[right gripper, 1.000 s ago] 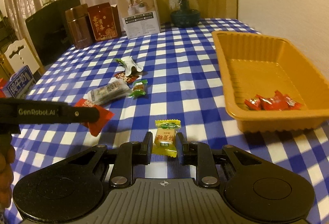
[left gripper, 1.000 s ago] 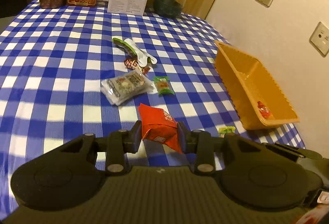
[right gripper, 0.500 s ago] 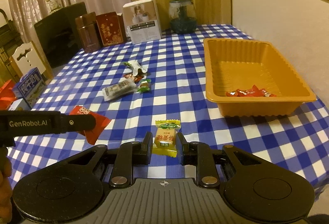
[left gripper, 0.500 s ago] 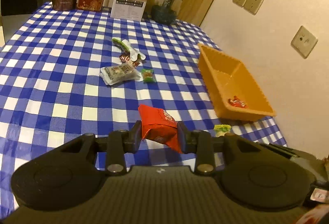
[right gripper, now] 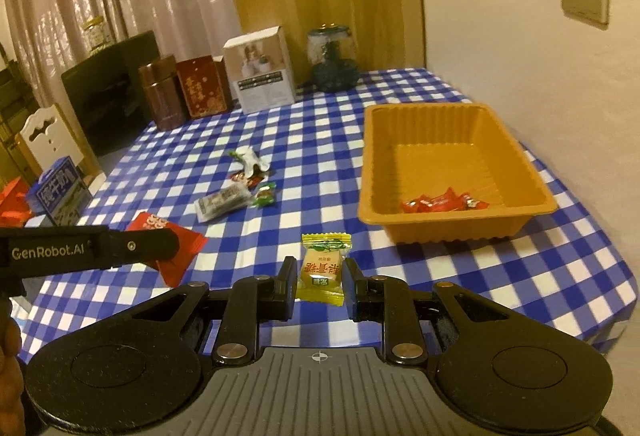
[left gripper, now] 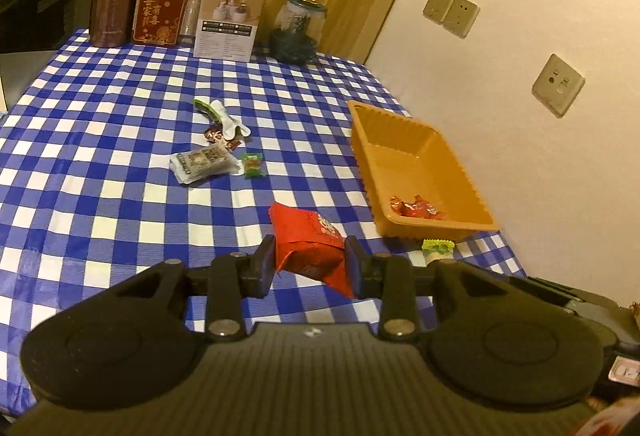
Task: Organize snacks
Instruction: 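Carry both held snacks over the orange tray and lower them inside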
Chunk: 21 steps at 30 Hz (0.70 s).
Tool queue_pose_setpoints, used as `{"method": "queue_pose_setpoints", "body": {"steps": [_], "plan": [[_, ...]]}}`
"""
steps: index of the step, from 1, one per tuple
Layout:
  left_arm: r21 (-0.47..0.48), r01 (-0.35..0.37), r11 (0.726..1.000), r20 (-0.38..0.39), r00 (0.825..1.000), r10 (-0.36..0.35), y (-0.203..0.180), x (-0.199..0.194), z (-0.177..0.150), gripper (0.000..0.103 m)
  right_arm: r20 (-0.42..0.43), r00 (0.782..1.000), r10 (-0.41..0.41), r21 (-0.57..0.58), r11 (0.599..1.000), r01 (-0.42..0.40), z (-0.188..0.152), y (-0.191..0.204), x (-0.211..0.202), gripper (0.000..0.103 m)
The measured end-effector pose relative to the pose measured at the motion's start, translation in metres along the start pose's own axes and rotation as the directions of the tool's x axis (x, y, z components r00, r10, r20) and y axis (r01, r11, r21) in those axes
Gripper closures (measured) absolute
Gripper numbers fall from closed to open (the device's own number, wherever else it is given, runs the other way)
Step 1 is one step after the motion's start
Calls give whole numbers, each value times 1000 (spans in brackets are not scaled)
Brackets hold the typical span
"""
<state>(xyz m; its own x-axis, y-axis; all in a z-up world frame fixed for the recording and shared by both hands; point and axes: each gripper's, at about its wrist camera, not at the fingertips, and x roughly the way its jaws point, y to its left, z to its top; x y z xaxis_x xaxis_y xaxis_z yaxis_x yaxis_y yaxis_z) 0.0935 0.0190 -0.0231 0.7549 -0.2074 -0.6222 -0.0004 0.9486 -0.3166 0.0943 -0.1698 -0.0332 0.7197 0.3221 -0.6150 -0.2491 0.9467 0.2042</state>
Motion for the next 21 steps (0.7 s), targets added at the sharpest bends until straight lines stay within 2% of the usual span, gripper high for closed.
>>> {"method": "queue_pose_setpoints", "body": {"steps": [10,21], "plan": [[7,22,1000,-4,1000,-22,-9,-6,7,71,5,1000,-17,8,1000,17,15,-16,-9,79],[31,58,998,-17,998,-58,-29,10,19,71,30,999,-43,36,998,42,33,-41,-14,79]]}}
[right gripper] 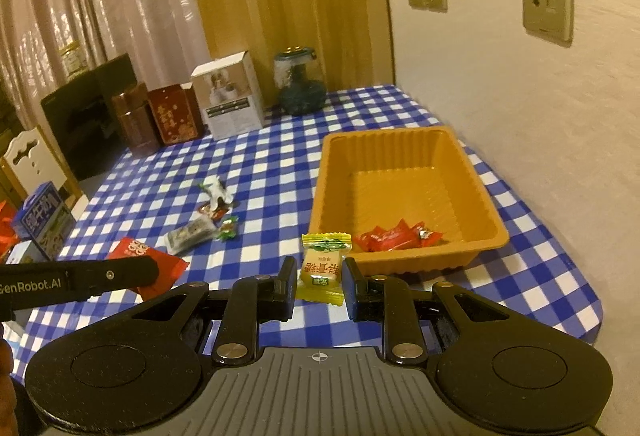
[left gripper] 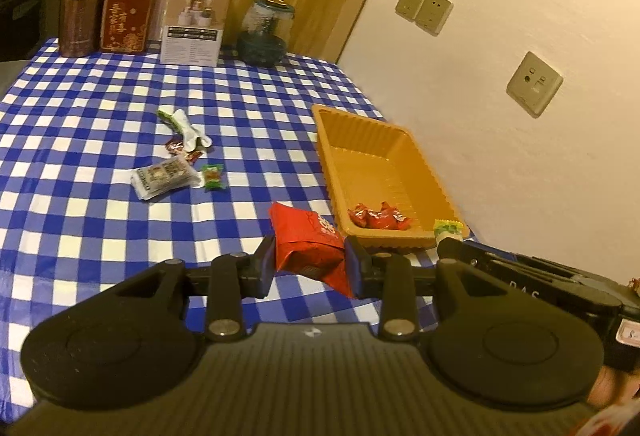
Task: Organize snacks
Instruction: 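Carry both held snacks over the orange tray and lower them inside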
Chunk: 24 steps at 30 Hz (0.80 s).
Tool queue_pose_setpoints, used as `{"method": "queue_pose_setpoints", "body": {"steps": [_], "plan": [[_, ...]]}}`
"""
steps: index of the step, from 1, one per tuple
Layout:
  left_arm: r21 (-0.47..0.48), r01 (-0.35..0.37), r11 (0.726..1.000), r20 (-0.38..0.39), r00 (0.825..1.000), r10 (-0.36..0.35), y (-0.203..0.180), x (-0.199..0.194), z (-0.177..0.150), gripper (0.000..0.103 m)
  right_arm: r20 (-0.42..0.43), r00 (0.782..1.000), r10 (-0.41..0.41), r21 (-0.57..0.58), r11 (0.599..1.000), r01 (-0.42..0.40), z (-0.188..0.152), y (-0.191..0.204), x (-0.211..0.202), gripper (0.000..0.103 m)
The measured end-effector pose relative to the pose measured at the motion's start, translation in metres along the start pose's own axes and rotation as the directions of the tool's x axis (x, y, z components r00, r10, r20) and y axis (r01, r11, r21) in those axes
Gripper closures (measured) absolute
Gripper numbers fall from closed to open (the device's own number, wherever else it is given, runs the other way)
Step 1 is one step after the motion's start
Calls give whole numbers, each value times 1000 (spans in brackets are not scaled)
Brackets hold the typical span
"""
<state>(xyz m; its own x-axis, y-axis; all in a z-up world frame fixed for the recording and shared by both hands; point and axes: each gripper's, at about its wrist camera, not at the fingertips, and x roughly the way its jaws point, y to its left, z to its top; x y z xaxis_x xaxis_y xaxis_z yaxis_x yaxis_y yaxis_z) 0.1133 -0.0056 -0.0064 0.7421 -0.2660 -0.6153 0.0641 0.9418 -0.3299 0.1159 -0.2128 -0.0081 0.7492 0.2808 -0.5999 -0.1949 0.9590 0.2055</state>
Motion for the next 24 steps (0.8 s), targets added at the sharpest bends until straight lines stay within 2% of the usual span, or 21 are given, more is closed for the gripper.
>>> {"method": "queue_pose_setpoints", "body": {"steps": [12,24], "plan": [[23,52,998,-11,999,-52,-22,23,14,71,19,999,-38,47,998,37,11,-32,3,79],[49,104,993,-32,994,-102,-53,72,31,71,30,996,-84,82,993,81,26,-72,19,79]]}}
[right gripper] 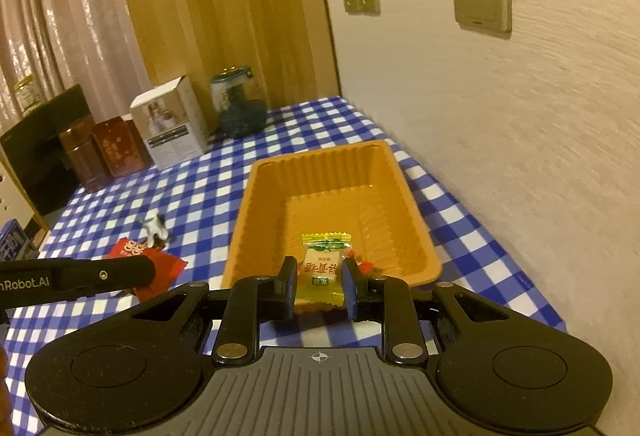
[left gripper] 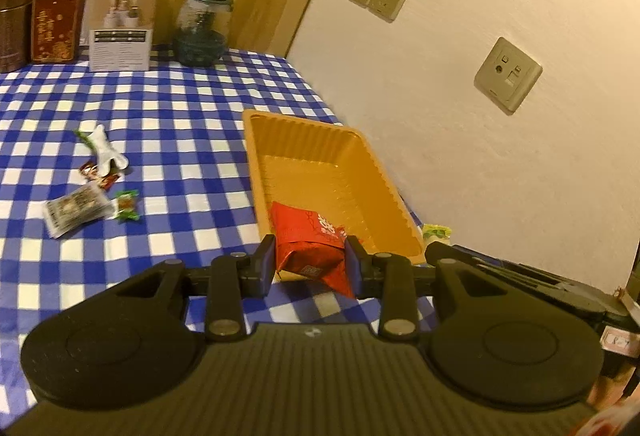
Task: Organize snacks
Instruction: 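Carry both held snacks over the orange tray and lower them inside, then open both tools to drop the snacks into the tray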
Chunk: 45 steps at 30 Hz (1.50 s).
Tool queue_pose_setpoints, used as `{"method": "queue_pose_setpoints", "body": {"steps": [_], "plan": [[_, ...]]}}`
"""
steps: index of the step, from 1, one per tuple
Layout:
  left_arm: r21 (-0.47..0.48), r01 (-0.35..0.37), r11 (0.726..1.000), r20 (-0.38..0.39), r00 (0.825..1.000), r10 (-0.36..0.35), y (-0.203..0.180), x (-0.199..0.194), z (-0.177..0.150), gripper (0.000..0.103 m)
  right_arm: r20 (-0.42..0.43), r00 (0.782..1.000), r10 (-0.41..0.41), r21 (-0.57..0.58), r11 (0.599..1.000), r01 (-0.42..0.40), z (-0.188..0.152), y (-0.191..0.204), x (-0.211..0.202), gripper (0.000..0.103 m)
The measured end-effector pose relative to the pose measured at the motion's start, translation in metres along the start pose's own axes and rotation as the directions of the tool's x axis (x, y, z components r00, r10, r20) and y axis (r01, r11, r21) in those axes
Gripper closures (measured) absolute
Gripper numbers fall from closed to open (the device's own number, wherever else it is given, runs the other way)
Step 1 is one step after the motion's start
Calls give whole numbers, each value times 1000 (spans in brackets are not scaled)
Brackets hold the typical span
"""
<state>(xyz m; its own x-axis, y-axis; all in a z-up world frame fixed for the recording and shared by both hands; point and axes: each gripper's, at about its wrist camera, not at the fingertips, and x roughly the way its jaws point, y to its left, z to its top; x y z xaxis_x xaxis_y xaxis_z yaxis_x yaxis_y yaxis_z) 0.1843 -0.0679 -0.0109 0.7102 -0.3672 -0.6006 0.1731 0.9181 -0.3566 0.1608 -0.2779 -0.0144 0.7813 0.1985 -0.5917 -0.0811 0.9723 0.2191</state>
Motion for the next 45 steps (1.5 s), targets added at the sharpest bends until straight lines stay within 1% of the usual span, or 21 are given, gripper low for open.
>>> {"method": "queue_pose_setpoints", "body": {"steps": [17,26,27,28,29,30,31,38,42,45], "plan": [[34,2,999,-35,999,0,-13,77,27,71,18,1000,-16,0,1000,16,35,-32,50,79],[53,7,999,-46,999,-4,-18,105,36,70,12,999,-32,5,999,32,38,-40,66,79],[52,9,999,-45,999,-7,-18,106,36,69,11,999,-33,9,999,33,37,-41,67,79],[50,11,999,-42,999,-9,-19,109,37,64,9,999,-34,12,999,34,36,-42,68,79],[52,13,999,-42,999,-11,-19,112,37,58,7,999,-34,15,999,34,36,-42,69,79],[57,7,998,-43,999,-5,-19,114,37,44,6,999,-34,17,999,33,35,-42,69,79],[61,-1,998,-37,999,4,-19,114,38,42,4,999,-34,18,999,33,35,-42,70,79],[36,-24,999,-21,999,24,-2,101,37,42,-1,1000,-31,20,999,31,33,-42,72,79],[21,-46,999,-14,999,47,9,88,31,42,-1,1000,-26,19,999,26,33,-39,71,78],[-1,-50,999,-10,999,50,16,79,26,40,-1,1000,-18,18,1000,18,34,-37,71,78]]}}
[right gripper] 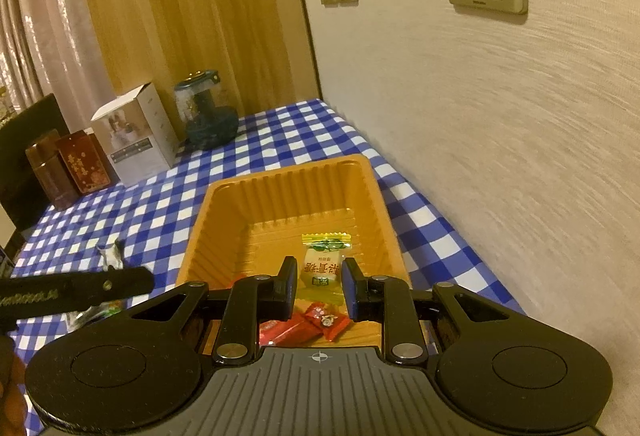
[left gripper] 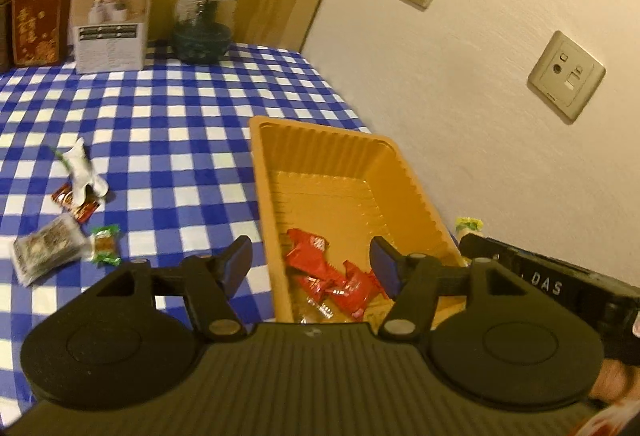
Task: Organize snacks
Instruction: 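Open both tools to drop the snacks into the tray, then withdraw both open tools from the tray toward the remaining snacks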
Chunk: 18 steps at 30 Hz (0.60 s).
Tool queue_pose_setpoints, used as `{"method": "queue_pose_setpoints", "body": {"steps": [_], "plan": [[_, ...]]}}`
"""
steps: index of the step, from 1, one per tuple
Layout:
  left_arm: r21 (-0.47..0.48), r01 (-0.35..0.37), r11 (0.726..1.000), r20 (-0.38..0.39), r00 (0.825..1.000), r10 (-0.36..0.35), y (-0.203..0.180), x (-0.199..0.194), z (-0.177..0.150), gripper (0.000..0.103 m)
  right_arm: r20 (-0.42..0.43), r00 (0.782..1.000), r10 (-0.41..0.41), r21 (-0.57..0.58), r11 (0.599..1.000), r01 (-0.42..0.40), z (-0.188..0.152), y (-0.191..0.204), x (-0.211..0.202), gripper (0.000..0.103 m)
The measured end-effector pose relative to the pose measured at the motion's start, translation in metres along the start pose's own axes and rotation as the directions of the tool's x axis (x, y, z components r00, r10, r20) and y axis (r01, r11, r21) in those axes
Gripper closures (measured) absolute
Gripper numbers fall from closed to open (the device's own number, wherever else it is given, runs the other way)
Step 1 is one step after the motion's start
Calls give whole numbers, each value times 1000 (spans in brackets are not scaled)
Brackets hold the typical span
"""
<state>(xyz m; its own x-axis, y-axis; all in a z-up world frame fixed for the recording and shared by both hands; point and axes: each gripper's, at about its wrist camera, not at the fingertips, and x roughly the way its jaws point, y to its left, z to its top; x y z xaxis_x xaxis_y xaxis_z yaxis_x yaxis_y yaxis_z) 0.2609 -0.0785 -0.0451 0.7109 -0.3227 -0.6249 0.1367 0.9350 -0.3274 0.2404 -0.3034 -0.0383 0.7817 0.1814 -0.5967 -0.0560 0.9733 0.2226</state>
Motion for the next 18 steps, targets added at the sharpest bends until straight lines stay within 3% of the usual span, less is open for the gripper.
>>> {"method": "queue_pose_setpoints", "body": {"steps": [13,14,15,16,17,18], "plan": [[-23,-5,1000,20,1000,5,8,-17,-2,40,10,999,39,32,999,-39,7,1,4,78],[-22,-6,1000,20,1000,7,8,-17,-2,40,10,999,52,43,998,-53,8,0,5,75],[-22,-7,1000,18,1000,8,9,-17,-3,40,14,998,59,52,997,-59,8,-1,5,56],[-26,-8,1000,17,1000,9,9,-18,-3,40,18,998,56,57,997,-57,8,-1,4,45],[-28,-8,1000,17,1000,9,10,-18,-4,40,28,998,53,64,996,-55,8,-2,2,37],[-29,-9,1000,16,1000,9,10,-19,-5,40,35,998,51,72,996,-53,8,-3,1,37]]}}
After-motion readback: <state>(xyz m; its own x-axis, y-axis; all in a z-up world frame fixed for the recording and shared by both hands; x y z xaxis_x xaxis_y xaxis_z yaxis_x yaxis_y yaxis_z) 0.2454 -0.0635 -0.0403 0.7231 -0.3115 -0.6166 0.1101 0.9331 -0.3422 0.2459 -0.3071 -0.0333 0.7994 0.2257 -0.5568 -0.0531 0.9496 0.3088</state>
